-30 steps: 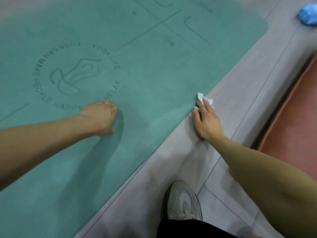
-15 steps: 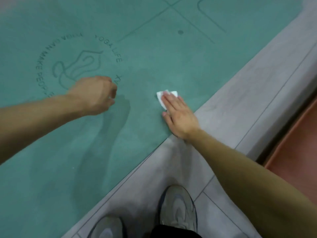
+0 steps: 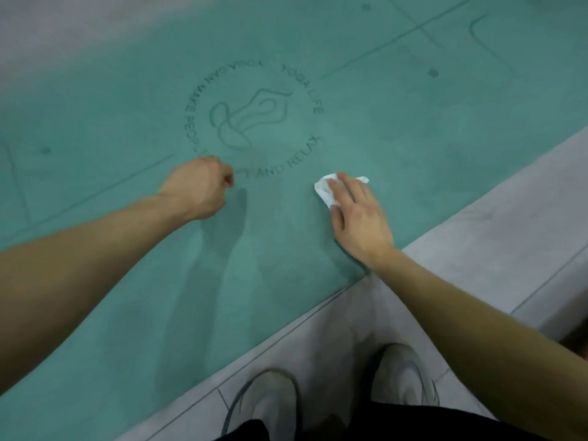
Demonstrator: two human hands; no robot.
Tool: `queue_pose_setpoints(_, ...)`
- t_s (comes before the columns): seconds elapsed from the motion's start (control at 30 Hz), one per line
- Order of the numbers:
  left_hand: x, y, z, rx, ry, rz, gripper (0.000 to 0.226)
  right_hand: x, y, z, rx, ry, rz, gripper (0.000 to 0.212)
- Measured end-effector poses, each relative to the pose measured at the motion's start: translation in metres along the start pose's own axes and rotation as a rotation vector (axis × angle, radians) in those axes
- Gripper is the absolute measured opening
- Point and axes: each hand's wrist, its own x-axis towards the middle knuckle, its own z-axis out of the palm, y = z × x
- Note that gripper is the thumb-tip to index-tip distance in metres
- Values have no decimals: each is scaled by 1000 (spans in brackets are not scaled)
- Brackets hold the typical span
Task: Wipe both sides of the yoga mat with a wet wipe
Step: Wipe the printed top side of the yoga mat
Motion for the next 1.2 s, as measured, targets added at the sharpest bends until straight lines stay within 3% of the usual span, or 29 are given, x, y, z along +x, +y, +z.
queue_pose_setpoints(0.13,-15,-33,-2,32,40,-118,22,27,14,-6,-100,40,93,47)
queue_pose_setpoints(0.23,-26,-49,1,24,56,-182,23,30,-34,7,64,28,73,42)
queue_pose_setpoints(0.3,-30,-61,4,36,58,-201,23,17,-86,24,166,-31,-138,42)
queue_pose_setpoints(0.37,-33,-71,5,48,57,-215,24,-15,-143,46,250,-118,-474,42)
queue_pose_setpoints(0.43,-34,-78,7,59,59,-226,27,-51,-174,68,218,-275,-831,27)
queue_pose_setpoints(0.47,-34,-79,8,59,59,-231,28,-55,-170,75,196,-312,-903,23)
queue_pose_setpoints(0.53,-34,-76,13,38,61,-221,28,-34,-135,78,173,-202,-728,27)
queue_pose_setpoints(0.6,-30,-70,17,24,57,-191,30,5,-80,56,66,0,-323,29)
queue_pose_setpoints(0.67,-23,-63,18,16,58,-172,31,32,-29,19,7,45,25,31)
queue_pose_setpoints(0.77,-2,-40,13,-27,90,-145,31,41,8,-17,32,82,277,36)
queue_pose_setpoints(0.87,30,-5,5,-76,127,-93,33,34,6,-29,80,105,328,45)
queue_pose_setpoints(1.1,94,62,-15,-158,148,30,34,35,6,-65,69,-53,211,53)
queue_pose_setpoints(1.2,103,73,-15,-156,114,89,34,56,10,-92,51,-8,270,39)
